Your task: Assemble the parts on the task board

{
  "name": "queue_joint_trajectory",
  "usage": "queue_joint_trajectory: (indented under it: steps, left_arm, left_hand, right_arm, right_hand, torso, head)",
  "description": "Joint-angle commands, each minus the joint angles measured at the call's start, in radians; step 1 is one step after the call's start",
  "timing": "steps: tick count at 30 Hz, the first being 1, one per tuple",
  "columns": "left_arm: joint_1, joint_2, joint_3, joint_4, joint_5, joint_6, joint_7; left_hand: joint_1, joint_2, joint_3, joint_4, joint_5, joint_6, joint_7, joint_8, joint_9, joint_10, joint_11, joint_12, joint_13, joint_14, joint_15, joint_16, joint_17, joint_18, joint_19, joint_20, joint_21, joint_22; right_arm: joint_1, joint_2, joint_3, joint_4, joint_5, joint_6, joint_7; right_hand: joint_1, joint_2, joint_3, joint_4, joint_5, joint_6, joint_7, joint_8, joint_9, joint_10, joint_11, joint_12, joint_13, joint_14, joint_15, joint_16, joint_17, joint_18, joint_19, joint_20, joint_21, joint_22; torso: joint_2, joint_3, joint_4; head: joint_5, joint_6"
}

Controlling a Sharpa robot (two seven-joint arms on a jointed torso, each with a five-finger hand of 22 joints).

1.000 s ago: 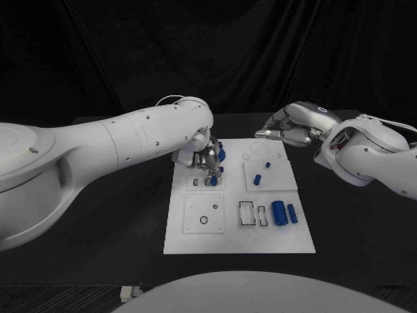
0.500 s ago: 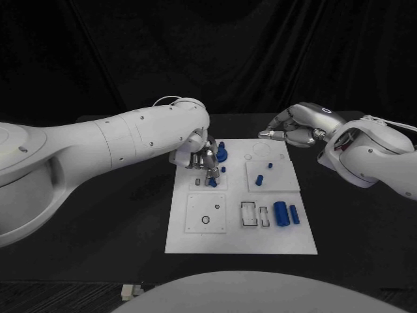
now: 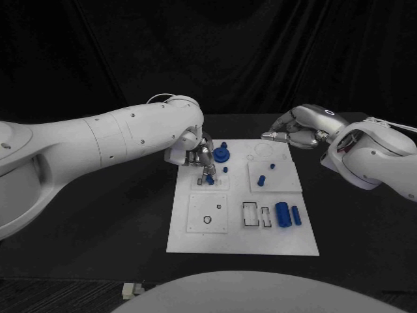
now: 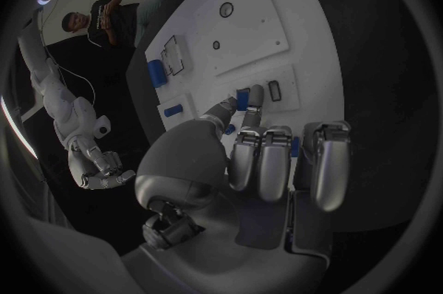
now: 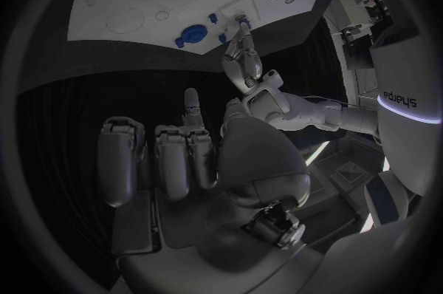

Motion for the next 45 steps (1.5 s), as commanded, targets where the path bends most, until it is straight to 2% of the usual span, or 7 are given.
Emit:
queue_joint_trajectory:
  steps: [1, 6, 14, 32, 40, 45]
  left_arm:
    - [0.005, -0.008, 0.001, 0.013, 0.003, -0.037, 0.017]
    - [0.011, -0.021, 0.001, 0.025, 0.003, -0.055, 0.015]
    - [0.016, -0.035, 0.001, 0.041, 0.003, -0.049, 0.009]
    - [0.017, -0.048, 0.0, 0.065, 0.003, -0.068, 0.0]
    - [0.017, -0.072, 0.0, 0.1, -0.043, -0.103, 0.001]
    - [0.016, -0.1, -0.001, 0.14, -0.062, -0.144, 0.002]
  left_hand:
    - [-0.008, -0.006, 0.12, -0.106, 0.015, 0.009, -0.01, 0.008, 0.012, 0.104, -0.006, 0.004, 0.261, 0.106, -0.006, 0.003, 0.264, -0.003, 0.001, -0.011, -0.006, 0.147]
    - [-0.018, -0.011, 0.141, -0.11, 0.027, 0.018, -0.014, 0.018, 0.026, 0.104, -0.01, 0.004, 0.261, 0.106, -0.01, 0.003, 0.264, -0.003, 0.004, -0.013, -0.006, 0.149]
    - [-0.025, -0.015, 0.148, -0.111, 0.027, 0.018, -0.014, 0.02, 0.03, 0.104, -0.011, 0.004, 0.261, 0.106, -0.011, 0.003, 0.264, -0.003, 0.003, -0.014, -0.007, 0.147]
    - [-0.065, -0.022, 0.177, -0.089, -0.01, 0.001, -0.015, 0.02, 0.056, 0.104, -0.014, 0.004, 0.261, 0.106, -0.015, 0.003, 0.264, 0.002, -0.011, -0.018, -0.026, 0.13]
    - [-0.08, -0.027, 0.186, -0.077, -0.017, -0.01, -0.014, 0.019, 0.069, 0.104, -0.014, 0.004, 0.261, 0.106, -0.014, 0.003, 0.264, 0.011, -0.036, -0.018, -0.054, 0.1]
    - [-0.082, -0.038, 0.2, -0.08, -0.003, 0.011, -0.028, 0.058, 0.116, 0.104, -0.026, 0.004, 0.261, 0.106, -0.024, 0.003, 0.264, 0.01, -0.03, -0.027, -0.057, 0.103]
  right_arm:
    - [-0.003, 0.0, 0.001, -0.001, -0.001, 0.009, -0.019]
    - [-0.003, 0.0, 0.001, -0.003, -0.001, 0.013, -0.021]
    - [-0.005, -0.001, 0.001, -0.004, -0.001, 0.017, -0.025]
    - [-0.013, 0.003, 0.001, -0.006, -0.001, 0.024, -0.029]
    - [-0.015, 0.003, 0.001, -0.008, -0.001, 0.023, -0.03]
    - [-0.016, 0.003, 0.001, -0.007, -0.001, 0.022, -0.031]
  right_hand:
    - [0.011, -0.001, -0.005, 0.001, 0.005, 0.003, 0.002, 0.006, 0.002, 0.104, 0.008, 0.004, 0.263, 0.107, 0.007, 0.003, 0.263, 0.009, 0.036, 0.005, -0.003, 0.22]
    - [0.012, -0.001, -0.006, 0.002, 0.005, 0.003, 0.002, 0.006, 0.002, 0.104, 0.008, 0.004, 0.263, 0.107, 0.007, 0.003, 0.263, 0.01, 0.035, 0.005, -0.006, 0.219]
    - [0.014, -0.001, -0.007, 0.002, 0.005, 0.003, 0.002, 0.006, 0.002, 0.104, 0.008, 0.004, 0.263, 0.107, 0.007, 0.003, 0.263, 0.01, 0.035, 0.005, -0.007, 0.219]
    - [0.02, -0.001, -0.011, 0.002, 0.007, 0.004, 0.002, 0.007, 0.002, 0.104, 0.008, 0.004, 0.263, 0.107, 0.007, 0.003, 0.263, 0.012, 0.029, 0.006, -0.016, 0.215]
    - [0.022, 0.0, -0.012, 0.002, 0.007, 0.004, 0.002, 0.007, 0.003, 0.104, 0.009, 0.004, 0.263, 0.107, 0.007, 0.003, 0.263, 0.013, 0.028, 0.006, -0.019, 0.215]
    - [0.024, 0.0, -0.013, 0.002, 0.008, 0.005, 0.002, 0.007, 0.003, 0.104, 0.009, 0.004, 0.263, 0.107, 0.008, 0.003, 0.263, 0.013, 0.027, 0.006, -0.02, 0.214]
  torso:
    - [0.0, 0.0004, -0.0005]
    - [0.002, -0.0001, 0.0002]
    - [0.002, -0.0001, -0.0003]
    - [0.001, -0.0002, 0.0003]
    - [0.002, -0.0003, -0.0003]
    - [0.002, -0.0003, -0.0004]
  head:
    - [0.002, 0.0]
    - [0.004, 0.0]
    - [0.007, 0.0]
    - [0.014, 0.0]
    - [0.02, 0.0]
    - [0.028, 0.0]
